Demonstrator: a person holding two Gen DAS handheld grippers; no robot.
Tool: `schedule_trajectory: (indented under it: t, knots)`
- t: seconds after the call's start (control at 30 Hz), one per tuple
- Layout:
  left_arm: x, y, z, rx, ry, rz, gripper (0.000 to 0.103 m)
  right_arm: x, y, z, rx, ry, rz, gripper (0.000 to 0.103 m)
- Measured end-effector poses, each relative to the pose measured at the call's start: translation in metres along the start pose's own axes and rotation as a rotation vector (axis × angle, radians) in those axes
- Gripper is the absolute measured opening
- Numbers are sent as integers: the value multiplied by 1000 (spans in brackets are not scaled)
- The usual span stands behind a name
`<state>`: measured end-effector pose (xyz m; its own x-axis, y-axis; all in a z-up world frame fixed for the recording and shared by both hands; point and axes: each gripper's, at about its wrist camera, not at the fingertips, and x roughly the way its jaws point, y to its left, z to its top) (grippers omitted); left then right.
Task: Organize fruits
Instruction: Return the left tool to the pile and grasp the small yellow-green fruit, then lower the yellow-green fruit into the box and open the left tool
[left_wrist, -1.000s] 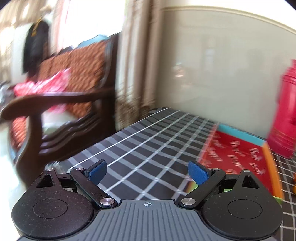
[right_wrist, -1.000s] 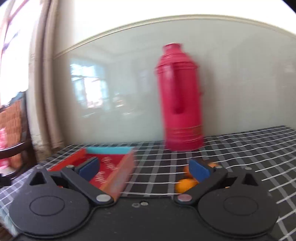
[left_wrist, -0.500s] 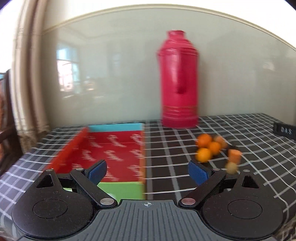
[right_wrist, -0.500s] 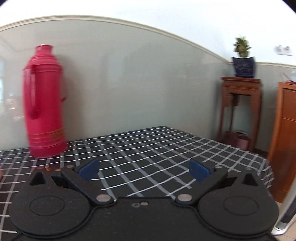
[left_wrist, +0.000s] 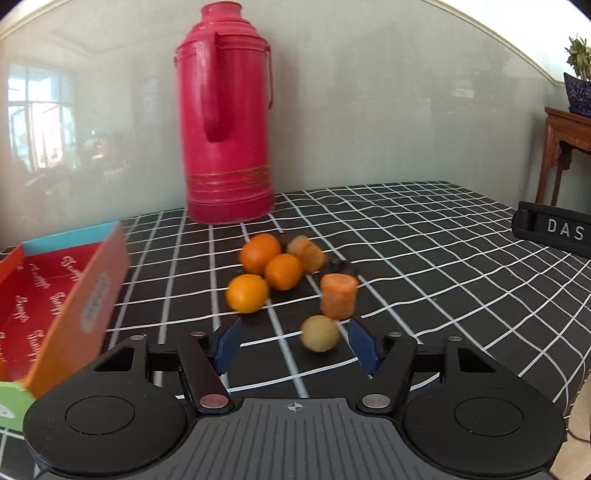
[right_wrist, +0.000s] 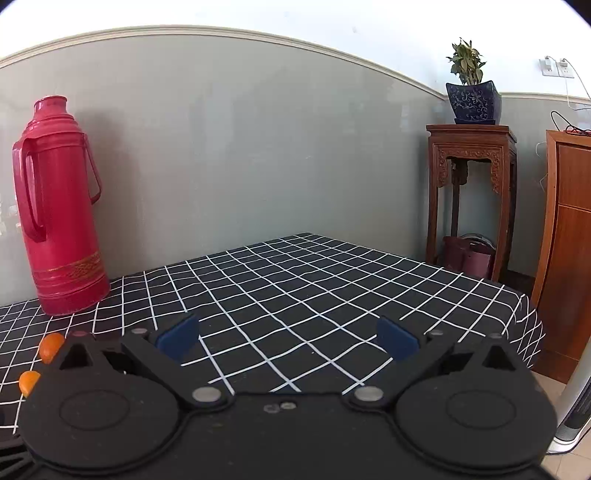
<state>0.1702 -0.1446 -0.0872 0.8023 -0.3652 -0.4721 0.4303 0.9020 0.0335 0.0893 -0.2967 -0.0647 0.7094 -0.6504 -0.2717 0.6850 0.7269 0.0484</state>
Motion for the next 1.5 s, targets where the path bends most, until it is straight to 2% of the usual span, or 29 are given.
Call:
schedule_trajectory:
  t: [0.1, 0.27, 0.3, 0.53, 0.67, 0.87, 0.97, 1.13, 1.23, 1.37, 1.5]
  knots:
    - [11, -5, 1, -17, 24, -18, 63, 2, -4, -1, 7, 12, 1, 97]
    - [24, -7, 0, -50, 72, -38, 30, 3, -3, -2, -2, 17, 3, 97]
    - [28, -8, 0, -50, 76, -30, 26, 2, -3, -2, -5, 15, 3, 97]
    - [20, -8, -2, -26, 27, 14, 26, 1, -3, -2, 7, 19, 9, 97]
    - [-1, 4, 2, 11, -68, 125, 26, -3, 1, -1, 20, 12, 44, 97]
    - [-29, 54, 7, -67, -129, 330, 26, -11, 19, -3, -9, 9, 77, 97]
    - [-36, 89, 8, -141, -103, 427, 26, -15, 29, -5, -18, 11, 99, 97]
    - [-37, 141, 0, -264, -7, 525, 26, -23, 49, -10, -55, 9, 141, 97]
    - [-32, 161, -4, -302, 52, 539, 26, -26, 60, -11, -77, 10, 161, 97]
    - [-32, 162, -5, -279, 64, 555, 27, -28, 70, -13, -93, 19, 187, 97]
    - [-38, 164, -5, -299, 57, 547, 27, -29, 75, -13, -101, 23, 202, 97]
